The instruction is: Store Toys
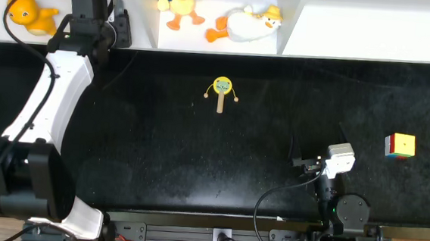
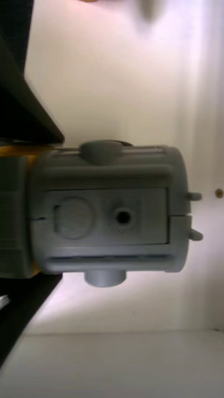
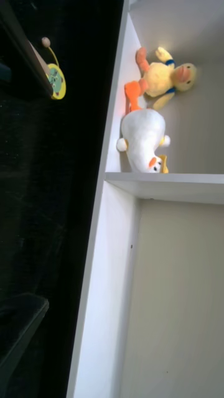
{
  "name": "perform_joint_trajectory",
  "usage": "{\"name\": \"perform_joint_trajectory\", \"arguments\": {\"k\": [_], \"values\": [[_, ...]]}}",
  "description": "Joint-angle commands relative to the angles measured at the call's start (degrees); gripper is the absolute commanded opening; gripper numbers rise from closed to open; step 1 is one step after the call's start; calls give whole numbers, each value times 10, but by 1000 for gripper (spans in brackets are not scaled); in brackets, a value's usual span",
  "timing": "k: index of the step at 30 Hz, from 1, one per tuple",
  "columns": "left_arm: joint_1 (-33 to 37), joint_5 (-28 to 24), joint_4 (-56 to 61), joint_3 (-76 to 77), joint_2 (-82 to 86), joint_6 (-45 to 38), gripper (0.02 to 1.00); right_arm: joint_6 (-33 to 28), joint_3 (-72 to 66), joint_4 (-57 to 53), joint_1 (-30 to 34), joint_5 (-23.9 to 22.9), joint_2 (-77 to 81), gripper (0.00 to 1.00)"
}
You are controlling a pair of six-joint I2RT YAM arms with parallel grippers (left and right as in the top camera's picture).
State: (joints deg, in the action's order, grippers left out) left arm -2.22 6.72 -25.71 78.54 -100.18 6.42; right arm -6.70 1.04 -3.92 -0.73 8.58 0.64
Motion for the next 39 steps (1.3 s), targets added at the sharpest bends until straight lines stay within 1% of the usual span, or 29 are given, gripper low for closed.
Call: {"name": "perform_joint_trajectory", "arguments": {"k": [1,5,8,10,14,17,18,20,23,25,27,29,31,34,37,38,39], "values": [[3,4,-7,19,5,-6,998,-1,-8,3,4,-2,-4,996],[3,4,-50,12,37,-6,998,-1,-8,3,4,-2,-4,996],[3,7,-68,-24,89,-6,998,-1,-8,3,4,-2,-4,993],[3,12,-70,-67,137,-7,998,-1,-8,3,4,-2,-4,996],[3,64,-82,-183,268,-6,998,-1,-8,3,4,-2,-4,996],[1,61,-112,-275,389,-6,998,-1,-8,3,4,-2,-4,993],[-2,55,-115,-302,427,2,998,-1,-8,3,4,-2,-4,996],[-5,42,-86,-355,501,27,998,-1,-8,3,4,-2,-4,996],[-5,-16,0,-437,600,27,998,-1,-8,3,4,-2,-4,996],[-5,-61,82,-500,659,0,996,-1,-8,3,4,-2,-4,996],[-5,-114,178,-571,713,-49,998,-1,-8,3,4,-2,-4,996],[-5,-149,253,-630,759,-78,998,-1,-8,3,4,-2,-4,996],[-5,-152,292,-679,804,-84,998,-1,-8,3,4,-2,-4,996],[-9,-135,297,-734,875,-83,998,-1,-8,3,4,-2,-4,996],[-17,-126,271,-776,943,-83,998,-1,-8,3,4,-2,-4,996],[-17,-127,240,-782,964,-77,998,-1,-8,3,4,-2,-4,996],[-17,-115,207,-781,983,-73,998,-1,-8,3,4,-2,-4,998]]}}
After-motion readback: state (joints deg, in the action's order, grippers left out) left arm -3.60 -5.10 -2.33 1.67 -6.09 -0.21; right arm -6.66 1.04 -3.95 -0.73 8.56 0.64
